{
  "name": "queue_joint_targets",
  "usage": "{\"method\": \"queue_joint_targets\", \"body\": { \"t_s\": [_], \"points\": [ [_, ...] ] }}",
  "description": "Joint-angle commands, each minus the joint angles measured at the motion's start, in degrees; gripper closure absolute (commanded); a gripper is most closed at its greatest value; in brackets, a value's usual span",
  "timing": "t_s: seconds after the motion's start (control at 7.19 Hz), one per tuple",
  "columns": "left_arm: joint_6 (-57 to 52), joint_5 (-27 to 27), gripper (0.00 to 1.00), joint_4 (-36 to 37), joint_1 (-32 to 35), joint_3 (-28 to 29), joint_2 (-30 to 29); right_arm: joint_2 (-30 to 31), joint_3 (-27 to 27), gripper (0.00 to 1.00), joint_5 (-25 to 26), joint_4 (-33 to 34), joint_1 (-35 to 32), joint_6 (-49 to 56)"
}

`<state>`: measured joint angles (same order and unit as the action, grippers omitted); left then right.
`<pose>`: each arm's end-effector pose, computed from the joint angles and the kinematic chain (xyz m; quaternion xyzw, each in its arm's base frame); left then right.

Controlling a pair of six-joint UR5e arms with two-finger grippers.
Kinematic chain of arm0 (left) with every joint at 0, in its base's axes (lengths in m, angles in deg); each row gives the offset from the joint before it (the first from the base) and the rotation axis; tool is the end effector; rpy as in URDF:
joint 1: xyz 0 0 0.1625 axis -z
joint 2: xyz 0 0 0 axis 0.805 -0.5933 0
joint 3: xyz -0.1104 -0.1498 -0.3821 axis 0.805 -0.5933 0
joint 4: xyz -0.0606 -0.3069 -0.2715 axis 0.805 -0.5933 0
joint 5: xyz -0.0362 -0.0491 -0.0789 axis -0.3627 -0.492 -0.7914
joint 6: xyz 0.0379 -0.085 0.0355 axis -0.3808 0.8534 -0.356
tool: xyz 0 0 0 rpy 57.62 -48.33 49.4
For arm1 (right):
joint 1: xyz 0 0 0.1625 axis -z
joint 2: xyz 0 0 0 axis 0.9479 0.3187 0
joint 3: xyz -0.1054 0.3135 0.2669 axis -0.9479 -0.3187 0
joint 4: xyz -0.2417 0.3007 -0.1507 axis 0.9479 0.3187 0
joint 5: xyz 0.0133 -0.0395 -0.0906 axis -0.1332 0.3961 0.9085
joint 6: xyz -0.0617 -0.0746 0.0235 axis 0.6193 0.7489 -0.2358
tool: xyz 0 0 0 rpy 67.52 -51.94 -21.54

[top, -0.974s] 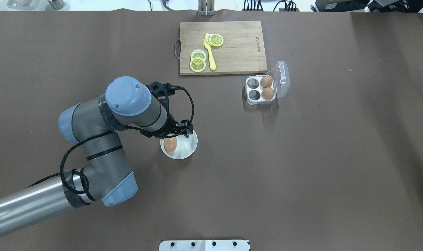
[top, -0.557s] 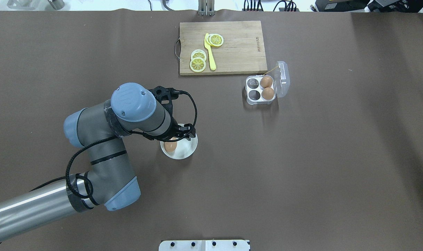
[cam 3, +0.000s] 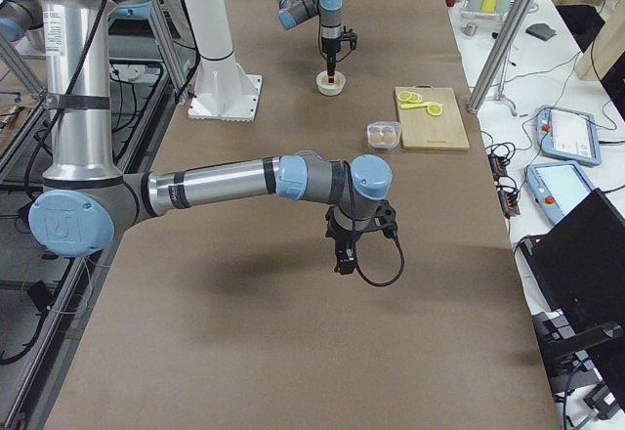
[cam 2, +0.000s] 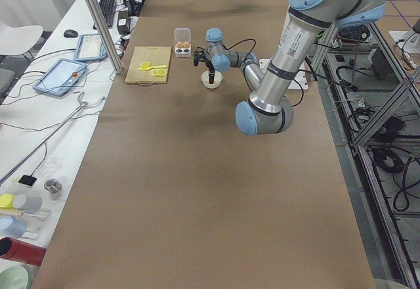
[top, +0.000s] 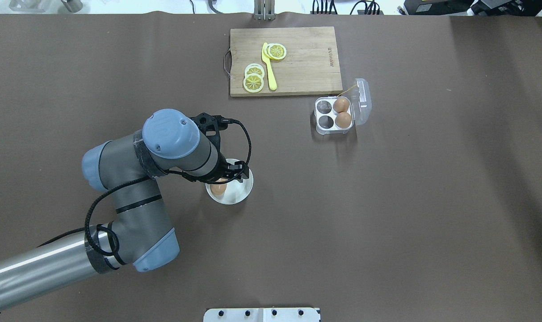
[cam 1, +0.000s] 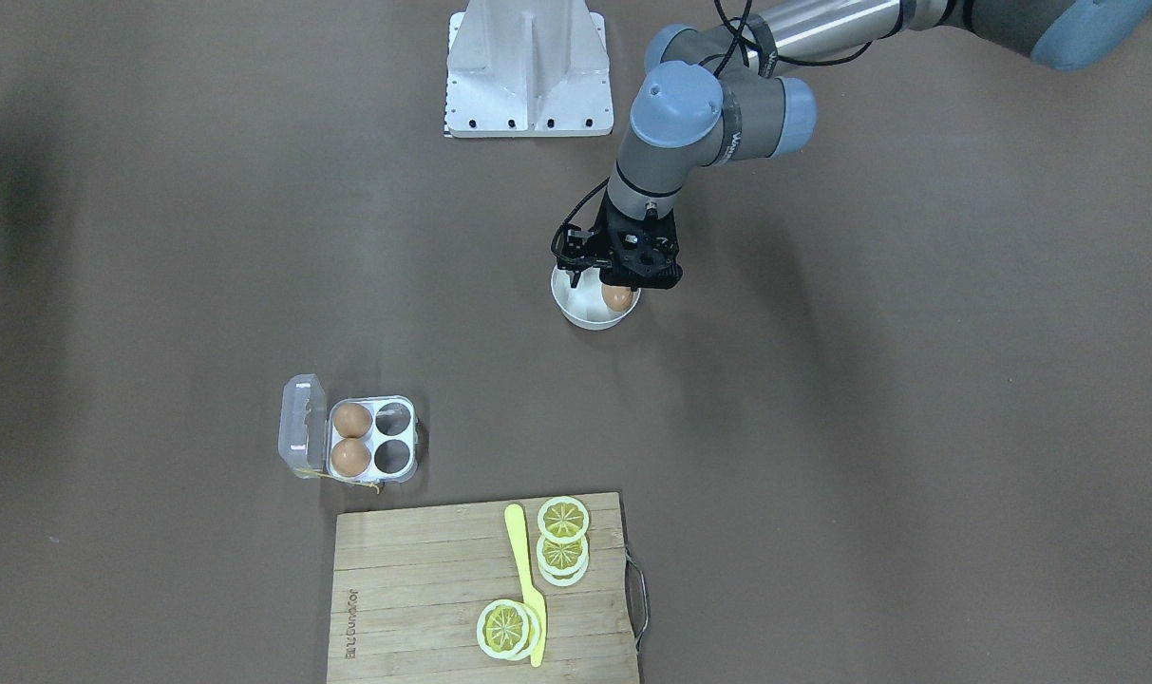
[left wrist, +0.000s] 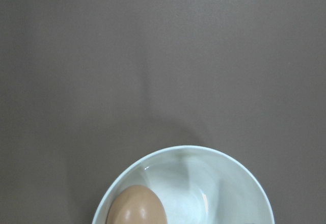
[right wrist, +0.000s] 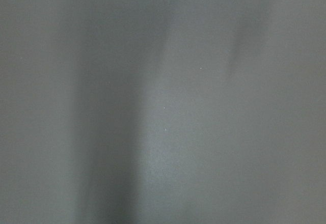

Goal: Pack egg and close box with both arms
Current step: 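Lower the left gripper into the bowl around the brown egg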

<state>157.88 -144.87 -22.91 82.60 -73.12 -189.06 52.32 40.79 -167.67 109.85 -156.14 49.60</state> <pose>0.5518 -0.4207 0.2446 0.0346 0.4618 -0.0159 0.8862 0.0217 -0.4704 0.5957 -0.0185 -0.3721 -0.1524 0.9154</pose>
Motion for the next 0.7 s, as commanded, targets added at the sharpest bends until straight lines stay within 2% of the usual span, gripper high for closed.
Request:
{"method": "queue_joint_targets", "body": {
  "t_s": [0.0,0.56],
  "points": [
    [0.0,0.0,0.13,0.1,-0.2,0.0,0.1,0.0,0.0,0.00,0.0,0.0,0.0,0.0],
    [0.0,0.0,0.13,0.1,-1.3,1.6,0.0,0.0,-0.1,0.00,0.0,0.0,0.0,0.1]
  ]
}}
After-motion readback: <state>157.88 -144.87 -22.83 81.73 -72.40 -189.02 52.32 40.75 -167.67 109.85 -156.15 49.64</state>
